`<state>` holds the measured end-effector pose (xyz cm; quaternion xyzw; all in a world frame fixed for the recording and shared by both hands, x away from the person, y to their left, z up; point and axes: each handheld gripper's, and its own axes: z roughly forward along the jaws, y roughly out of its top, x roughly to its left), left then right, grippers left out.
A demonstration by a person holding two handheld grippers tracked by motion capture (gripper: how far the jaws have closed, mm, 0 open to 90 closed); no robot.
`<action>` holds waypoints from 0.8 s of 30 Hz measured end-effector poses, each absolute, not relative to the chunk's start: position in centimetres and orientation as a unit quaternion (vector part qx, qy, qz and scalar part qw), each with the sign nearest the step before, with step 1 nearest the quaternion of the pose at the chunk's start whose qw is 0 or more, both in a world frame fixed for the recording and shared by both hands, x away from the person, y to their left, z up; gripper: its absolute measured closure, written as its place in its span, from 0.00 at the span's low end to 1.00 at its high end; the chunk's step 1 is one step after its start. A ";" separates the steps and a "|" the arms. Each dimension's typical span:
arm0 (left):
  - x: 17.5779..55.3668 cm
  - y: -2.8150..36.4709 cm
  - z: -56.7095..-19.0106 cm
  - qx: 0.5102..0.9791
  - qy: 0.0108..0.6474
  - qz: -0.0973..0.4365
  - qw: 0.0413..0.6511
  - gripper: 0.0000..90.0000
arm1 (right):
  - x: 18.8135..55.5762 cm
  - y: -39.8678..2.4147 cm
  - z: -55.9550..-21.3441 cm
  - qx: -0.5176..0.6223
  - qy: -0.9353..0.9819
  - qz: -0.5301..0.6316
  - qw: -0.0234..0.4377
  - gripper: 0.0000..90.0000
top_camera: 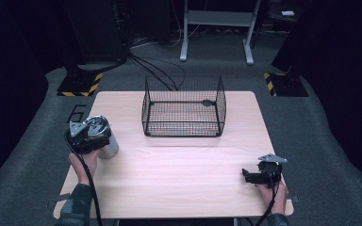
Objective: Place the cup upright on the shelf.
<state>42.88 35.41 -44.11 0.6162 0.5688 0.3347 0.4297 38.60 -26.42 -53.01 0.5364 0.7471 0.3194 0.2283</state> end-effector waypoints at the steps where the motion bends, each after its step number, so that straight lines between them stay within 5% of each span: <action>1: 42.9 35.4 -44.1 0.615 0.568 0.336 0.431 0.00 | 38.6 -26.4 -53.0 0.536 0.747 0.319 0.228 0.00; 24: 43.7 34.8 -44.4 0.606 0.568 0.364 0.421 0.04 | 38.6 -26.4 -53.0 0.536 0.747 0.319 0.228 0.00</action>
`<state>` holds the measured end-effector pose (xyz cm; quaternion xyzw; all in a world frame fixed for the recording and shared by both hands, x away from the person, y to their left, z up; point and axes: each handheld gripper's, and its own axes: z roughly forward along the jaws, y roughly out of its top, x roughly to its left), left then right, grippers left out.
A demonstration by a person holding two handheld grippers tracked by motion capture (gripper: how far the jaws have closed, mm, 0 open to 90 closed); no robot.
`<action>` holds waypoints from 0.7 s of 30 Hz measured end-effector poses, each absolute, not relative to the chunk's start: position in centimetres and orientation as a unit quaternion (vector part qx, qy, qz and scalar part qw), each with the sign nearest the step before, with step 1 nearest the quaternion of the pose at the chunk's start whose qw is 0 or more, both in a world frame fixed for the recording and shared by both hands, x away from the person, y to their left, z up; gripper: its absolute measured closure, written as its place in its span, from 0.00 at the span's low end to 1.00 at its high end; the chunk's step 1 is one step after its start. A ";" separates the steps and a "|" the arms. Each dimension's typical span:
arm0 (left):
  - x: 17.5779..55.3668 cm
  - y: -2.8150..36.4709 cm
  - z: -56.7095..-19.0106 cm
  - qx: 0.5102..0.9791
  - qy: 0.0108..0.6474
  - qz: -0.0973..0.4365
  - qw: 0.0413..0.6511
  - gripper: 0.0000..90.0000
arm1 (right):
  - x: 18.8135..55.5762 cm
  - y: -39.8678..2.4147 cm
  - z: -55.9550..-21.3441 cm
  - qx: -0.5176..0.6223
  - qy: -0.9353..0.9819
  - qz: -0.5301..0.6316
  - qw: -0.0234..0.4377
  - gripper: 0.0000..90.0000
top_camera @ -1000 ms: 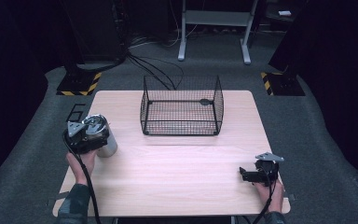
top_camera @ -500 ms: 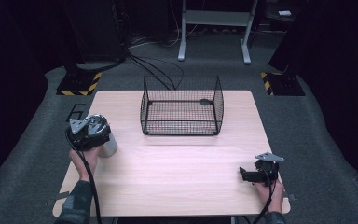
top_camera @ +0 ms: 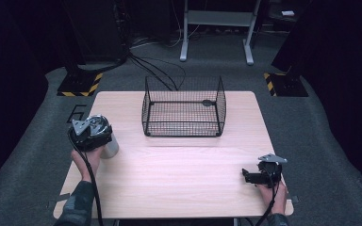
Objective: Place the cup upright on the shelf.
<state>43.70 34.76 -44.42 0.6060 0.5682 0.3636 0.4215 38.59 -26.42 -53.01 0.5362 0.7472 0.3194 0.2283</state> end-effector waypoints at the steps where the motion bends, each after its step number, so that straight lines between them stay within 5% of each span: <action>1: 43.6 34.8 -44.4 0.608 0.566 0.363 0.421 0.04 | 38.6 -26.4 -53.0 0.536 0.747 0.319 0.228 0.00; 21: 42.7 35.2 -43.4 0.617 0.546 0.369 0.430 0.04 | 38.6 -26.4 -53.0 0.536 0.747 0.319 0.228 0.00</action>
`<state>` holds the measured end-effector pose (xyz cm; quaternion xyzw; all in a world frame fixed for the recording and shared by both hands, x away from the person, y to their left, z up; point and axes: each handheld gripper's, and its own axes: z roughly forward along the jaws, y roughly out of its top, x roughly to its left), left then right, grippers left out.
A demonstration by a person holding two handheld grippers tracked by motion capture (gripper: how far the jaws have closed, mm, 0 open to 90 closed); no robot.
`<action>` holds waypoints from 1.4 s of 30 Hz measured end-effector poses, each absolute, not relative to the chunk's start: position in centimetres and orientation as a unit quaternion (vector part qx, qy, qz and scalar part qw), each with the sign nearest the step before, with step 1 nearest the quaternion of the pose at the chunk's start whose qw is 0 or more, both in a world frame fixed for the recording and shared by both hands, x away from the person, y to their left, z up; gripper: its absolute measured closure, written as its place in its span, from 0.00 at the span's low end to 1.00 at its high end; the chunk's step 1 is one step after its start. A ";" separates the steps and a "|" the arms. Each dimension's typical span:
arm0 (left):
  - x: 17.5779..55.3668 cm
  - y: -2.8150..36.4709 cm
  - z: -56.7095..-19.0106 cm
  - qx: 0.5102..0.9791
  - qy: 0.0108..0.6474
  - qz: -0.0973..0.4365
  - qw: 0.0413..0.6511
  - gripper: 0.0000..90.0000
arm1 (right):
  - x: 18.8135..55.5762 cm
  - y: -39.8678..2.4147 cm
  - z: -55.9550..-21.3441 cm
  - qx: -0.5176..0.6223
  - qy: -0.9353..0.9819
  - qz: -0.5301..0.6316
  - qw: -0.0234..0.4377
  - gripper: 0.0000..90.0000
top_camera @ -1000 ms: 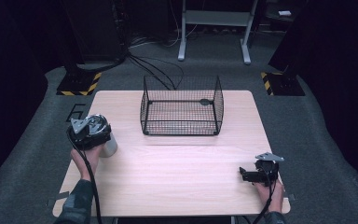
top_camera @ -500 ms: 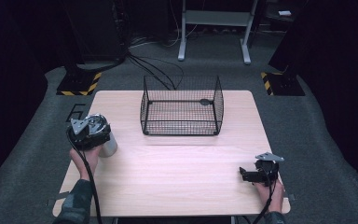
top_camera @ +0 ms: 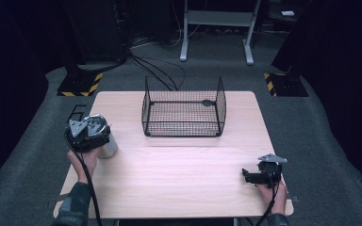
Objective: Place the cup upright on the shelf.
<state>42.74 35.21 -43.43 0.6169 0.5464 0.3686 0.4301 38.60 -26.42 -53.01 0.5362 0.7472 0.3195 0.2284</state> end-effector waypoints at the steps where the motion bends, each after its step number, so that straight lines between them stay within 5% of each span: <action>1: 42.7 35.2 -43.4 0.617 0.546 0.369 0.430 0.04 | 38.6 -26.4 -53.0 0.536 0.747 0.319 0.228 0.00; 42: 40.7 32.0 -40.2 0.663 0.474 0.350 0.462 0.04 | 38.6 -26.4 -53.0 0.536 0.747 0.320 0.228 0.00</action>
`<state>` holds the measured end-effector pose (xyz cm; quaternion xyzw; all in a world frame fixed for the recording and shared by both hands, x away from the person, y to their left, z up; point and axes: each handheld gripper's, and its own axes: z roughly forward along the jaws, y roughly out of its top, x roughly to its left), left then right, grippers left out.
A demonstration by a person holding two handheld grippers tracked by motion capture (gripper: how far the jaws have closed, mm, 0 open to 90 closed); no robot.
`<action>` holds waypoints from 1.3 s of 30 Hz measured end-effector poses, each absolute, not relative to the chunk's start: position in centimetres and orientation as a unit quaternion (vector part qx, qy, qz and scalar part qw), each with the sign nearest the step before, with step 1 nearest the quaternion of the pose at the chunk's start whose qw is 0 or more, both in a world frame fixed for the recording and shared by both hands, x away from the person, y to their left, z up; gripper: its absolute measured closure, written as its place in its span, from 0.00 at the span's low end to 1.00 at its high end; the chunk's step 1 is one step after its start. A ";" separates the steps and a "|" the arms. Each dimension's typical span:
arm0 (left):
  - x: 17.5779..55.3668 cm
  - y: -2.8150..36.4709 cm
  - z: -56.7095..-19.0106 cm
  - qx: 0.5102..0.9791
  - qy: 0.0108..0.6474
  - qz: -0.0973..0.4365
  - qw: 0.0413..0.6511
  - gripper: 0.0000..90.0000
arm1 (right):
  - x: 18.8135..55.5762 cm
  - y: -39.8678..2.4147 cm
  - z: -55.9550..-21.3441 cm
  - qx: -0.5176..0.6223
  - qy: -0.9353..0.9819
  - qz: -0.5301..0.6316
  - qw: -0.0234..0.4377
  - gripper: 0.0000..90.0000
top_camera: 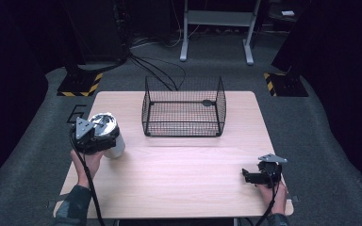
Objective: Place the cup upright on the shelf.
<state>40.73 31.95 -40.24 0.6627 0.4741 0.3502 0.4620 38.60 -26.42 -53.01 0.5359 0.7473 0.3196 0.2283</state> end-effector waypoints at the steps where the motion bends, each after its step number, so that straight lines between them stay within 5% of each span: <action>1: 40.7 31.8 -40.1 0.664 0.472 0.349 0.463 0.04 | 38.6 -26.4 -53.0 0.536 0.747 0.320 0.228 0.00; 39: 40.9 27.2 -38.1 0.705 0.411 0.324 0.478 0.04 | 38.6 -26.4 -53.0 0.536 0.747 0.320 0.228 0.00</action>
